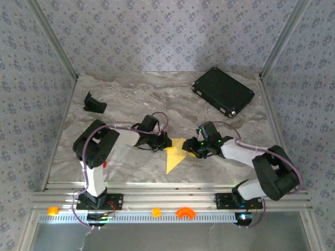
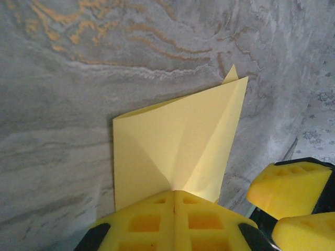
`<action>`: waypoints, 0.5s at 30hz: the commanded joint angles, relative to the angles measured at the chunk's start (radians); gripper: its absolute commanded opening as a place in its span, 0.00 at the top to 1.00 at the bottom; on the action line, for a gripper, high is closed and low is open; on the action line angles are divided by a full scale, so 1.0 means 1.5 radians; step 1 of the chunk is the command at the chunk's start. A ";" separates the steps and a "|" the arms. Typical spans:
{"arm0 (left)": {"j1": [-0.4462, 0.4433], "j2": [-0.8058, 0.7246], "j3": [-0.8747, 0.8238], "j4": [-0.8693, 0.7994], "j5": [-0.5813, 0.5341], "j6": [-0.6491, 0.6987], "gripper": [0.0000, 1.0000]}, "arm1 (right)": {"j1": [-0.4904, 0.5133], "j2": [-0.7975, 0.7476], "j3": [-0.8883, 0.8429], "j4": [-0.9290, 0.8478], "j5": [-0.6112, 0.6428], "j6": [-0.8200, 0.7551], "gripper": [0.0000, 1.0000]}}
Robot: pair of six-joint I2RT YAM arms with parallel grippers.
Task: Fold a paper plane with a square sheet of paper (pick it up from the middle)
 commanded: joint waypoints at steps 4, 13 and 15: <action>-0.005 -0.015 -0.015 -0.026 -0.014 -0.011 1.00 | 0.046 0.052 0.044 -0.076 0.049 -0.021 0.56; -0.005 -0.014 -0.021 -0.013 -0.015 -0.021 1.00 | 0.078 0.043 0.072 -0.133 0.107 -0.023 0.54; -0.005 -0.014 -0.021 -0.013 -0.015 -0.021 1.00 | 0.078 0.043 0.071 -0.129 0.104 -0.021 0.54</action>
